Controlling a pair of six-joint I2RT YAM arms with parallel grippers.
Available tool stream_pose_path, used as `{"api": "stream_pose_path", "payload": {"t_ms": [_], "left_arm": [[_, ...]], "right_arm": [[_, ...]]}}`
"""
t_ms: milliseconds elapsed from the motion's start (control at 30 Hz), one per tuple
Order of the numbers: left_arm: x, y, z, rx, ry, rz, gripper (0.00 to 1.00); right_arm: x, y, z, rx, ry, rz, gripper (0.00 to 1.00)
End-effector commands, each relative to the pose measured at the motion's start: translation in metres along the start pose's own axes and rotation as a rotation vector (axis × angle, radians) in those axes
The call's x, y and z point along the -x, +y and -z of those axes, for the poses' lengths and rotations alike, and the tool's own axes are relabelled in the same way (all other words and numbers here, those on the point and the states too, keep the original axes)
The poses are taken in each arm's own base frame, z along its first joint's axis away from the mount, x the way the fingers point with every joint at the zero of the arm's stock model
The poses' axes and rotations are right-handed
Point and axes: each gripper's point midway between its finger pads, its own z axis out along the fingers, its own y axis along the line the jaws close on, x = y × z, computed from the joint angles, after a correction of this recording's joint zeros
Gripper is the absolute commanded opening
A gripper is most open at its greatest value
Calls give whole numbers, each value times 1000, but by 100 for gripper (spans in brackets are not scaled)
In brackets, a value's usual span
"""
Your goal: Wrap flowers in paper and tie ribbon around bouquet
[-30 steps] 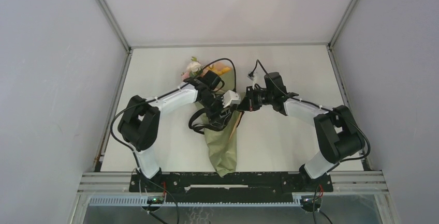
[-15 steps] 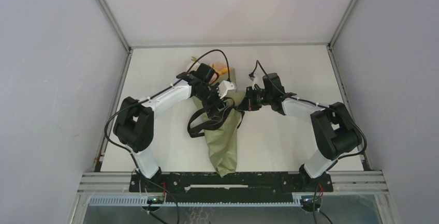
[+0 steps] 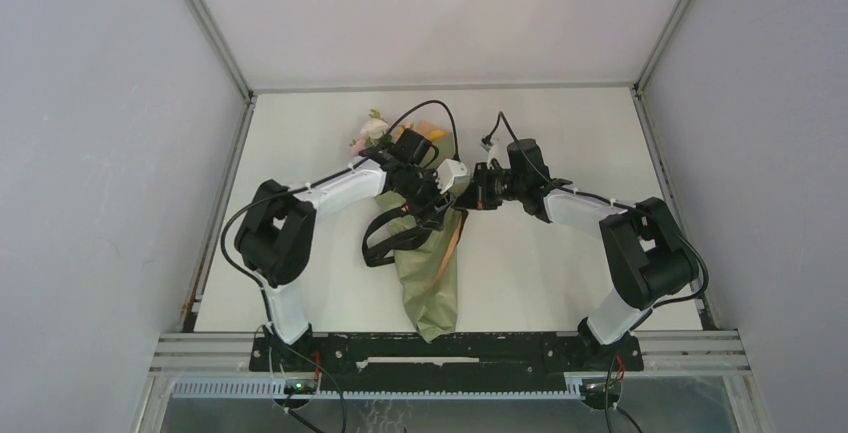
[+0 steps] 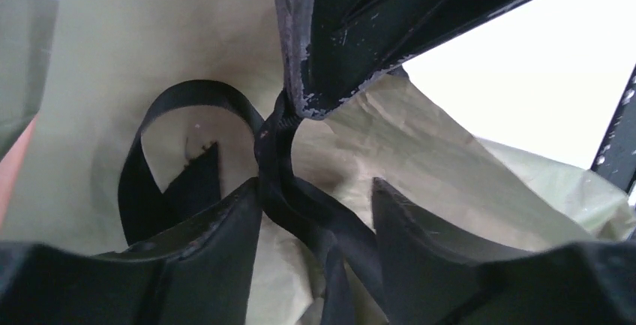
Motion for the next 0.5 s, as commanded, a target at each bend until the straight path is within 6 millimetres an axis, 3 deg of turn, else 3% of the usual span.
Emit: {"api": "stream_pose_path", "payload": {"t_ms": [0,200,333,467], "left_arm": [[14,2,-5,-9,-31,-7,49],[12,-23,2,-128,-36,13,1],[12,-55,15,-271,-54,-5,0],[15,-66,22,-338,-74,26,0]], "right_arm": [[31,15,3,30,-86,29,0],[36,3,2,-38,-117,13,0],[33,-1,2,-100,-120,15,2],[26,-3,7,-133,-103,-6,20]]}}
